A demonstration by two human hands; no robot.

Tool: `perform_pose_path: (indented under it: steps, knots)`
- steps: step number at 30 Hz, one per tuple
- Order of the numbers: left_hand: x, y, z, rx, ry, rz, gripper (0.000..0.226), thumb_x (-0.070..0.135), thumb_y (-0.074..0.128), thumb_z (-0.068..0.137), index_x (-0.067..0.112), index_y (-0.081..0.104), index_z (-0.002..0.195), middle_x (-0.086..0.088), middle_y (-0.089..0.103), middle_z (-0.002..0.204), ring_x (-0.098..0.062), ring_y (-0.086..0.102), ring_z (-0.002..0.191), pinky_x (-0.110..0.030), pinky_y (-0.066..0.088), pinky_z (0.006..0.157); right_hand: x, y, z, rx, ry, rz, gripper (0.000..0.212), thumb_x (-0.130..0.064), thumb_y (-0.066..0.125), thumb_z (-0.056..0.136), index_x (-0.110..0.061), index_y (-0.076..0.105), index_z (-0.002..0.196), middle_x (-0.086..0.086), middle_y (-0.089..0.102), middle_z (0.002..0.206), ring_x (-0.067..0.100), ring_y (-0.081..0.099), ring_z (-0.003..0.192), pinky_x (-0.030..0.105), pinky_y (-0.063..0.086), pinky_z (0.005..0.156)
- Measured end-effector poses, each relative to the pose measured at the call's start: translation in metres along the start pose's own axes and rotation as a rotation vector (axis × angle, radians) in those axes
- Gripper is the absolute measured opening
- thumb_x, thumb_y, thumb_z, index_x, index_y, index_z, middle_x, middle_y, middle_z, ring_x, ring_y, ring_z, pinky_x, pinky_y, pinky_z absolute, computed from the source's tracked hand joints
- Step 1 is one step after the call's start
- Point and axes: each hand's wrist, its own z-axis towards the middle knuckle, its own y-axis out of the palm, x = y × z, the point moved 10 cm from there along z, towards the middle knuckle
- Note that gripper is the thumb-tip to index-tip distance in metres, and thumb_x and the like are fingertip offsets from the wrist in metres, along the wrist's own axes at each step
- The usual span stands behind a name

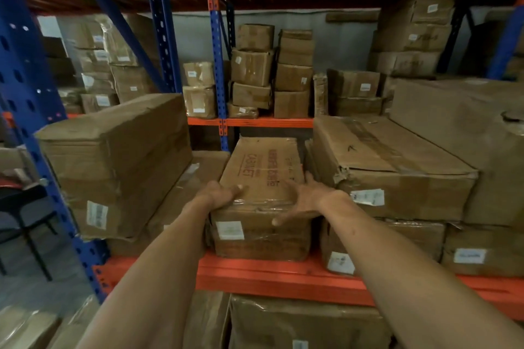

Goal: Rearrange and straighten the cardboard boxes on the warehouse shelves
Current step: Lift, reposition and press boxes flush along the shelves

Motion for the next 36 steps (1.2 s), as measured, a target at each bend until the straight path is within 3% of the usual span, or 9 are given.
perform_pose_path:
  steps: [2,4,7,10,14,21,27,33,36]
  knots:
    - [0.002,0.003,0.003,-0.013,0.027,-0.049,0.090,0.070,0.074,0.073,0.013,0.053,0.140,-0.008,0.061,0.137,-0.028,0.061,0.116,-0.037,0.046,0.090,-0.005,0.006,0.000,0.000,-0.019,-0.013,0.115,-0.080,0.078,0.056,-0.033,0.034,0.152,0.017,0.030,0.157,0.035,0.037,0.140,0.049,0.036,0.114]
    - [0.004,0.009,0.002,-0.022,0.079,-0.148,0.081,0.064,0.079,0.071,0.017,0.059,0.134,-0.003,0.067,0.127,-0.018,0.063,0.097,-0.033,0.046,0.087,-0.007,0.008,-0.001,0.088,-0.038,0.040,0.091,-0.070,0.083,0.062,-0.022,0.056,0.134,0.011,0.055,0.132,0.031,0.052,0.124,0.041,0.045,0.104]
    - [0.008,0.015,-0.011,-0.043,0.142,-0.217,0.074,0.059,0.084,0.068,0.023,0.062,0.129,0.010,0.067,0.100,-0.002,0.057,0.079,-0.026,0.043,0.071,0.002,0.006,-0.014,0.130,-0.040,0.121,0.064,-0.065,0.086,0.061,-0.021,0.068,0.104,0.001,0.060,0.101,0.023,0.061,0.102,0.031,0.048,0.082]
    - [0.008,0.019,-0.019,-0.064,0.170,-0.238,0.074,0.057,0.085,0.070,0.021,0.062,0.130,0.009,0.068,0.102,-0.004,0.060,0.083,-0.029,0.045,0.080,-0.001,-0.001,-0.031,0.142,-0.038,0.019,0.059,-0.070,0.085,0.058,-0.023,0.063,0.086,-0.003,0.060,0.088,0.020,0.061,0.087,0.028,0.042,0.071]
    - [0.014,0.019,-0.024,-0.071,0.163,-0.187,0.077,0.057,0.080,0.077,0.016,0.056,0.137,-0.004,0.066,0.129,-0.021,0.062,0.108,-0.036,0.047,0.097,-0.040,-0.012,-0.031,0.164,-0.075,-0.339,0.071,-0.064,0.084,0.066,-0.018,0.065,0.116,0.004,0.064,0.115,0.026,0.061,0.109,0.035,0.045,0.084]
    - [0.012,0.014,-0.047,0.108,0.145,-0.279,0.053,0.038,0.074,0.090,0.014,0.054,0.132,-0.007,0.064,0.130,-0.026,0.061,0.118,-0.037,0.050,0.096,-0.050,-0.019,-0.028,-0.125,0.018,-0.243,0.061,-0.045,0.075,0.081,-0.020,0.058,0.133,0.005,0.061,0.126,0.025,0.060,0.108,0.043,0.052,0.098]
    - [-0.055,-0.117,-0.126,1.021,-0.103,-0.213,0.076,0.026,0.081,0.081,0.000,0.036,0.137,-0.026,0.046,0.134,-0.043,0.042,0.123,-0.052,0.039,0.103,-0.128,-0.120,-0.042,0.264,-0.179,-0.151,0.072,-0.031,0.086,0.072,-0.018,0.056,0.136,0.008,0.057,0.128,0.030,0.061,0.109,0.044,0.056,0.089]
    - [-0.085,-0.162,-0.162,1.181,-0.080,-0.253,0.099,0.038,0.092,0.066,0.002,0.036,0.140,-0.025,0.047,0.133,-0.042,0.039,0.124,-0.054,0.032,0.106,-0.278,-0.167,-0.079,0.561,-0.523,-0.389,0.111,-0.021,0.084,0.077,-0.026,0.011,0.161,0.019,0.012,0.164,0.041,0.019,0.148,0.053,0.033,0.115]
    - [-0.124,-0.181,-0.159,1.118,-0.197,-0.343,0.130,0.049,0.095,0.057,0.003,0.019,0.152,-0.028,0.028,0.151,-0.047,0.025,0.140,-0.056,0.020,0.115,-0.346,-0.164,-0.100,0.632,-0.680,-0.555,0.116,-0.016,0.085,0.077,-0.031,0.006,0.161,0.013,-0.005,0.168,0.035,-0.001,0.153,0.055,0.012,0.123]
